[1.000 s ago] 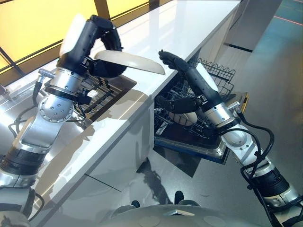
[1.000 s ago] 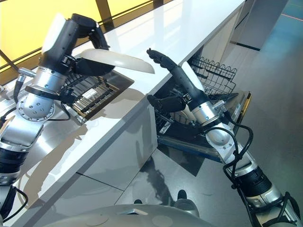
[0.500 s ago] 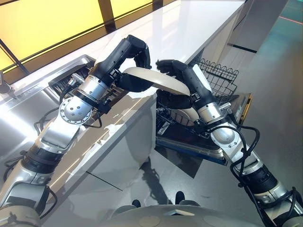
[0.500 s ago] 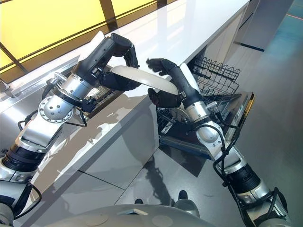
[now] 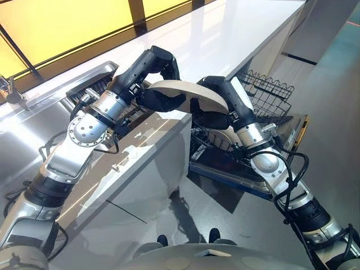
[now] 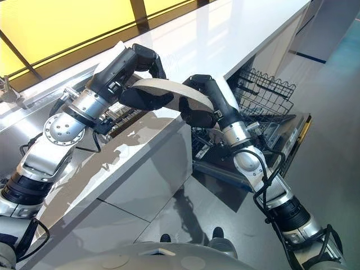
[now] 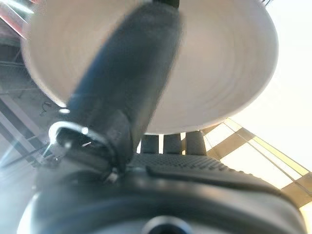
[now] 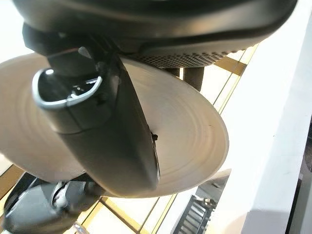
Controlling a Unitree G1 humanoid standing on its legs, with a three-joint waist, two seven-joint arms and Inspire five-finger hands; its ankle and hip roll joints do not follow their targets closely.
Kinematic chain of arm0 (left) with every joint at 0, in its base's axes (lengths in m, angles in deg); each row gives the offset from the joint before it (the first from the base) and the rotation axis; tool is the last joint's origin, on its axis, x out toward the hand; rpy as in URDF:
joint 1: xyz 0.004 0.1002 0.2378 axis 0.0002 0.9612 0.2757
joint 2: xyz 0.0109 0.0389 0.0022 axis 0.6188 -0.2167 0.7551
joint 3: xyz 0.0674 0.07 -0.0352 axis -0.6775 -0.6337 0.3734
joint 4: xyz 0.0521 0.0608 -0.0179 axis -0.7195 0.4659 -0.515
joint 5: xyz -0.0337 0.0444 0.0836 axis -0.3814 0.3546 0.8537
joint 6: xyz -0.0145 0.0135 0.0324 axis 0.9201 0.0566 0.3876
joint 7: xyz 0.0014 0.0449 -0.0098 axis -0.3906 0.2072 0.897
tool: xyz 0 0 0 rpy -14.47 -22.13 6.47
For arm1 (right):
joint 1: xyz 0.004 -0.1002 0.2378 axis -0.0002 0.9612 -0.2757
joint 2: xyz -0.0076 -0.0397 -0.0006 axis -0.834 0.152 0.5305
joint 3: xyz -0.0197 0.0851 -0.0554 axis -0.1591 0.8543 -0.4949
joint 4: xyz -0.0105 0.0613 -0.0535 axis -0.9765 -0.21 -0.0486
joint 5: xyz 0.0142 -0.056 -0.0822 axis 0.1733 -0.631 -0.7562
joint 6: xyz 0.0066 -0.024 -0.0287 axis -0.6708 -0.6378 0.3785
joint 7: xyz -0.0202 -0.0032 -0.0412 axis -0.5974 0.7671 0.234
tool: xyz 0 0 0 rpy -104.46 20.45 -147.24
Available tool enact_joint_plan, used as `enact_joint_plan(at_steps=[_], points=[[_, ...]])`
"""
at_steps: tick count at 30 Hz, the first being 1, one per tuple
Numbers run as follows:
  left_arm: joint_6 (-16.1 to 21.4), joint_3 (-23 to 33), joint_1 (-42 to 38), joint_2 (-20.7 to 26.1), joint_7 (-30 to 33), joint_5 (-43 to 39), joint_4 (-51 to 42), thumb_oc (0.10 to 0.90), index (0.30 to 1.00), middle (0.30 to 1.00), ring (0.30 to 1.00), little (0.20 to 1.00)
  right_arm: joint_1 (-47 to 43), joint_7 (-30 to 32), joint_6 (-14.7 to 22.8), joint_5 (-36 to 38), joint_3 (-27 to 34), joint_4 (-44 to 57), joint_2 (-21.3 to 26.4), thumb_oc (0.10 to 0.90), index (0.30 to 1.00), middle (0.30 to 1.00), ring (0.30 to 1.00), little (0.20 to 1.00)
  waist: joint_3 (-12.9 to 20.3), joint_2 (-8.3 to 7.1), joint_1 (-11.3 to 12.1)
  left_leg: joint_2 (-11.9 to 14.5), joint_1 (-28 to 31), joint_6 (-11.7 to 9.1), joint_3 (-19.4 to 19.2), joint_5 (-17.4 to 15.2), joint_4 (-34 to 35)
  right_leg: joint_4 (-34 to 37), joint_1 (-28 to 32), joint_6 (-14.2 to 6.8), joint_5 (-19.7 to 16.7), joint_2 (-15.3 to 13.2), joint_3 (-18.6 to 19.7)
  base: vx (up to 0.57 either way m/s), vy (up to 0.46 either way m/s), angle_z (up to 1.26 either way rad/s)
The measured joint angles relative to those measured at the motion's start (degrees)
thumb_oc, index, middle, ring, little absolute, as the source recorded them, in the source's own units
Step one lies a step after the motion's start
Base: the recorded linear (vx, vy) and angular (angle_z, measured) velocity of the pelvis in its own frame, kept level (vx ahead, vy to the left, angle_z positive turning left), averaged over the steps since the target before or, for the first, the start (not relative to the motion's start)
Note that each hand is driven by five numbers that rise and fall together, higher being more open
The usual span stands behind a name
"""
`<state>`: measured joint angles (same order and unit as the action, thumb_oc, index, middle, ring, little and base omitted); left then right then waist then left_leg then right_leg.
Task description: Pick up plates and place into dishwasher.
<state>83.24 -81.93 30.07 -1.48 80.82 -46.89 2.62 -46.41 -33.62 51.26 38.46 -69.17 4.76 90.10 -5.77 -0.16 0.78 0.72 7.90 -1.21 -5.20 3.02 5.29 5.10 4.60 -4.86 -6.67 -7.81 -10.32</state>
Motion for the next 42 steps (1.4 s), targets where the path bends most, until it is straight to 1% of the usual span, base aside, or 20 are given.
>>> enact_joint_plan(at_steps=[3, 5, 7, 9, 10, 13, 16, 19, 21, 24, 27, 29, 31, 33, 35, 37, 38, 41, 42], points=[[0.44, 0.16, 2.15, 0.02, -0.22, 0.19, -0.96, 0.8, 0.9, 0.9, 0.9, 0.9, 1.2, 1.53, 0.34, -0.12, 2.2, -0.27, 0.74, 0.1, 0.3, 0.3, 0.3, 0.2, 0.0, 0.0, 0.83, 0.03, -0.06, -0.08, 0.51, 0.06, 0.06, 0.01, 0.33, 0.2, 0.17, -0.02, -0.73, 0.04, -0.002, 0.12], [0.69, 1.64, 4.44, 0.05, -0.24, 0.31, -0.71, 0.8, 0.9, 0.9, 0.9, 0.9, 1.54, 2.76, 1.62, -0.13, 4.01, -2.11, 0.95, 0.1, 0.3, 0.3, 0.3, 0.2, 0.0, 0.0, 0.88, 0.09, 0.02, -0.47, 0.94, -0.12, 0.08, 0.02, 0.99, 0.25, 0.5, -0.07, -1.51, 0.04, 0.008, 0.19], [0.99, 5.26, 7.69, 0.06, -0.24, 2.06, -0.67, 0.8, 0.9, 0.9, 0.9, 0.9, 2.78, 4.88, 2.59, -0.19, 7.89, -3.55, 0.95, 0.1, 0.3, 0.3, 0.3, 0.2, 0.01, 0.07, 1.39, 0.15, -0.21, -0.59, 0.94, -0.08, 0.09, 0.02, 0.98, 0.26, 0.56, -0.12, -1.77, 0.04, 0.015, 0.13], [0.98, 9.13, 11.31, 0.06, 0.01, 3.67, 0.66, 0.8, 0.9, 0.9, 0.9, 0.9, 4.69, 8.02, 3.37, -0.24, 13.67, -4.95, 0.95, 0.1, 0.3, 0.3, 0.3, 0.2, 0.05, 0.16, 2.02, 0.12, -0.45, -0.57, 0.91, 0.01, 0.09, 0.02, 1.05, 0.1, 0.72, -0.33, -1.99, 0.04, 0.012, 0.14], [0.93, 10.11, 12.24, 0.06, 0.14, 4.23, 1.63, 0.8, 0.9, 0.9, 0.9, 0.9, 5.13, 9.24, 3.53, -0.21, 15.53, -5.5, 0.97, 0.1, 0.3, 0.3, 0.3, 0.2, 0.06, 0.19, 2.16, 0.09, -0.5, -0.55, 0.93, 0.03, 0.09, 0.02, 1.16, 0.05, 0.76, -0.41, -2.23, 0.05, 0.009, 0.18], [0.71, 14.02, 16.65, 0.07, 0.78, 6.02, 7.67, 0.8, 0.9, 0.9, 0.9, 0.9, 5.55, 13.71, 3.76, -0.53, 22.59, -8.73, 1.13, 0.1, 0.3, 0.3, 0.3, 0.2, 0.09, 0.23, 2.77, 0.03, -0.61, -0.49, 1.08, 0.15, 0.08, 0.02, 1.57, -0.12, 0.98, -0.63, -3.06, 0.07, 0.014, 0.15], [0.4, 15.38, 18.91, 0.06, 0.95, 6.61, 12.48, 0.8, 0.9, 0.9, 0.9, 0.9, 5.53, 16.03, 4.18, -1.34, 24.7, -12.8, 2.64, 0.1, 0.3, 0.3, 0.3, 0.2, 0.09, 0.23, 3.69, 0.01, -0.63, -0.35, 1.69, 0.27, 0.06, 0.03, 1.78, -0.23, 1.11, -0.67, -3.37, 0.08, 0.008, 0.08], [0.31, 15.49, 20.15, 0.06, 0.95, 6.71, 15.2, 0.8, 0.9, 0.9, 0.9, 0.9, 5.52, 16.33, 3.98, -1.31, 26.05, -18.6, 2.99, 0.1, 0.3, 0.3, 0.3, 0.2, 0.08, 0.22, 4.29, -0.13, -0.55, -0.26, 3.15, 0.5, 0.07, 0.03, 2.74, -0.31, 1.59, -0.86, -4.81, 0.11, -0.002, 0.25], [0.31, 15.71, 20.59, 0.06, 0.96, 6.69, 15.83, 0.8, 0.9, 0.9, 0.9, 0.9, 5.52, 16.35, 2.89, -1.21, 26.43, -23.82, 3.94, 0.1, 0.3, 0.3, 0.3, 0.2, 0.08, 0.21, 5.22, -0.25, -0.29, -0.51, 3.85, 0.38, 0.07, 0.03, 3.5, -0.52, 1.93, -0.97, -5.15, 0.12, -0.016, 0.28], [0.31, 16.94, 21.11, 0.06, 0.95, 6.68, 16.02, 0.8, 0.9, 0.9, 0.9, 0.9, 5.54, 16.0, -0.86, -1.02, 26.47, -31.25, 6.59, 0.1, 0.3, 0.3, 0.3, 0.2, 0.06, 0.19, 6.18, -0.23, -0.65, -0.55, 3.7, 0.86, 0.06, 0.02, 4.1, -0.96, 2.48, -1.42, -6.14, 0.14, -0.03, 0.34], [0.3, 18.18, 21.49, 0.12, 0.96, 6.69, 16.89, 0.8, 0.9, 0.9, 0.9, 0.9, 5.56, 15.38, -4.42, -1.02, 26.65, -37.21, 7.19, 0.1, 0.3, 0.3, 0.3, 0.2, -0.01, 0.11, 7.38, -0.57, -0.54, -0.02, 4.23, 1.25, -0.08, 0.03, 4.84, -1.36, 2.78, -1.73, -6.51, 0.15, -0.018, 0.19], [0.3, 18.21, 21.66, 0.58, 0.95, 6.68, 17.26, 0.8, 0.9, 0.9, 0.9, 0.9, 5.55, 14.6, -5.81, -1.07, 26.67, -40.06, 7.53, 0.1, 0.3, 0.3, 0.3, 0.2, -0.17, 0.06, 7.92, -0.84, -0.67, 0.09, 4.8, 1.32, -0.17, 0.03, 4.96, -1.46, 2.91, -1.97, -6.77, 0.13, -0.006, 0.15], [0.31, 18.22, 21.66, 1.38, 1.01, 6.66, 17.26, 0.8, 0.9, 0.9, 0.9, 0.9, 5.4, 14.51, -7.9, -1.25, 26.4, -42.53, 7.67, 0.1, 0.3, 0.3, 0.3, 0.2, -1.14, 0.07, 8.86, -0.96, -0.75, 0.16, 5.7, 1.48, -0.18, 0.02, 5.32, -1.51, 2.94, -2.08, -7.48, 0.02, -0.008, 0.16], [0.35, 18.21, 21.66, 2.02, 1.38, 6.65, 17.38, 0.8, 0.9, 0.9, 0.9, 0.9, 4.31, 14.63, -9.71, -1.25, 26.02, -45.66, 8.02, 0.1, 0.3, 0.3, 0.3, 0.2, -1.71, 0.02, 9.17, -1.02, -1.9, -0.19, 6.43, 1.66, -0.17, 0.03, 4.69, -1.54, 2.97, -2.11, -7.84, -0.02, -0.012, 0.21], [0.61, 18.16, 21.66, 3.61, 2.21, 6.64, 17.79, 0.8, 0.9, 0.9, 0.9, 0.9, 2.11, 15.5, -11.42, -1.14, 25.9, -50.07, 9.09, 0.1, 0.3, 0.3, 0.3, 0.2, -3.51, 0.27, 9.17, -0.96, -3.28, -0.34, 6.8, 2.37, -0.21, 0.03, 3.74, -1.53, 2.96, -2.06, -7.99, -0.03, -0.018, 0.25], [0.61, 18.16, 21.66, 4.0, 2.73, 6.6, 18.45, 0.8, 0.9, 0.9, 0.9, 0.9, 1.6, 16.41, -12.42, -0.88, 25.94, -52.01, 9.92, 0.1, 0.3, 0.3, 0.3, 0.2, -3.8, 0.61, 9.96, -0.97, -4.59, -0.26, 7.03, 2.78, -0.22, 0.02, 2.58, -1.44, 2.87, -2.01, -8.01, -0.03, -0.021, 0.12], [0.62, 18.16, 21.66, 4.36, 3.18, 6.47, 18.69, 0.8, 0.9, 0.9, 0.9, 0.9, 1.07, 16.75, -12.68, 0.15, 25.92, -53.34, 10.62, 0.1, 0.3, 0.3, 0.3, 0.2, -4.75, 0.9, 10.45, -0.96, -4.72, 0.13, 7.13, 3.12, -0.23, 0.02, 2.48, -1.36, 2.79, -1.96, -8.08, -0.05, -0.024, 0.09], [0.96, 18.16, 21.67, 5.18, 4.88, 6.2, 19.05, 0.8, 0.9, 0.9, 0.9, 0.9, -0.13, 18.42, -13.98, 2.12, 25.87, -55.16, 11.89, 0.1, 0.3, 0.3, 0.3, 0.2, -5.75, 1.43, 11.21, -0.93, -6.51, 0.14, 7.9, 3.6, -0.25, 0.02, 1.07, -1.24, 2.71, -1.84, -8.79, -0.08, 0.001, 0.1], [1.37, 18.16, 21.64, 5.49, 5.75, 6.19, 19.11, 0.8, 0.9, 0.9, 0.9, 0.9, -1.82, 18.69, -14.23, 2.13, 25.47, -56.46, 12.49, 0.1, 0.3, 0.3, 0.3, 0.2, -6.66, 1.75, 11.28, -0.93, -7.04, 0.14, 8.07, 3.93, -0.26, 0.02, 0.58, -1.14, 2.63, -1.81, -8.93, -0.07, 0.017, 0.07]])
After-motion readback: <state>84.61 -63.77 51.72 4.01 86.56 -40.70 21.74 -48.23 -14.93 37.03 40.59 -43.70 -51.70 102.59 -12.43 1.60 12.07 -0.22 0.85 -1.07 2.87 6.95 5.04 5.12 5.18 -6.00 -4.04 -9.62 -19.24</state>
